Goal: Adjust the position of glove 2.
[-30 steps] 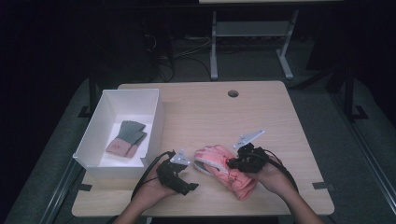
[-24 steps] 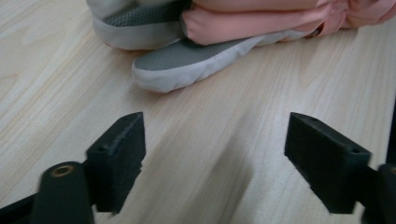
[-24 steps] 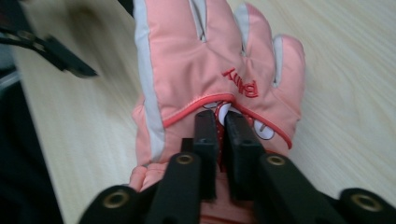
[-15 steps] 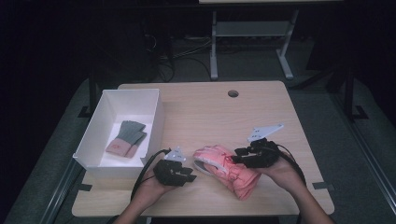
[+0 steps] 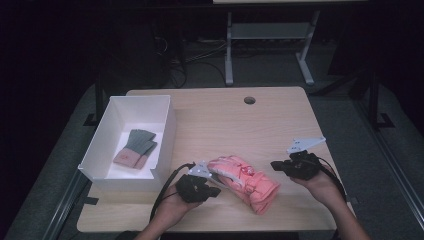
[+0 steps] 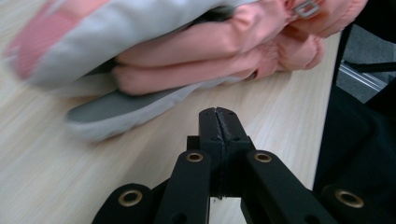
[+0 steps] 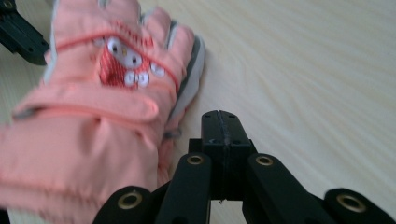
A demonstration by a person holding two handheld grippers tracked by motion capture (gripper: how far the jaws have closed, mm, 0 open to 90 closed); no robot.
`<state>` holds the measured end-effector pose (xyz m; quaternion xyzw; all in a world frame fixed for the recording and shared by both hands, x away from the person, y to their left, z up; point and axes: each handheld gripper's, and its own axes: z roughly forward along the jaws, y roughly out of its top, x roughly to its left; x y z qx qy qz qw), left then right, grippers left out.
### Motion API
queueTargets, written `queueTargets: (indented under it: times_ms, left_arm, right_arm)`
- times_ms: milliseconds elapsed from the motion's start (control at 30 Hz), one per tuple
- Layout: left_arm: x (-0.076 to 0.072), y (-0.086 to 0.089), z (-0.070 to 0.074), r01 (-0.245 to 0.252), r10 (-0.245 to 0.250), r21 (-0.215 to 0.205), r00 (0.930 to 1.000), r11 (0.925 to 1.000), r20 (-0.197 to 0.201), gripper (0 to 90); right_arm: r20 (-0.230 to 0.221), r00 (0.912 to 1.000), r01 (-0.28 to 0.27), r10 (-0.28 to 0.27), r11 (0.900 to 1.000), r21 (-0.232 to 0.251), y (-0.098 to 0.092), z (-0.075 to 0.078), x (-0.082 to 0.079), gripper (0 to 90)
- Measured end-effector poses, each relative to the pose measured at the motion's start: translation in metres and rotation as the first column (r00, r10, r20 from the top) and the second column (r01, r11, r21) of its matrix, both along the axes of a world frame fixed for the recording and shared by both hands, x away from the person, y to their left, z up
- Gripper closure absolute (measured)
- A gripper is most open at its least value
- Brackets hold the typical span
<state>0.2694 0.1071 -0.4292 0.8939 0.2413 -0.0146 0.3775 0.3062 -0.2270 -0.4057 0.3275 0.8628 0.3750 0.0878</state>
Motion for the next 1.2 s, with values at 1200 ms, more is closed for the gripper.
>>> queueTargets:
  times_ms: [1200]
  left_arm:
    - [0.048,-0.030,-0.007,-0.004,0.004,0.051,0.9999,0.9987,-0.011,89.7]
  right_arm:
    - [-0.130,0.9717,-0.203,0.197,0.979,-0.032,0.029,-0.045,-0.029,90.0]
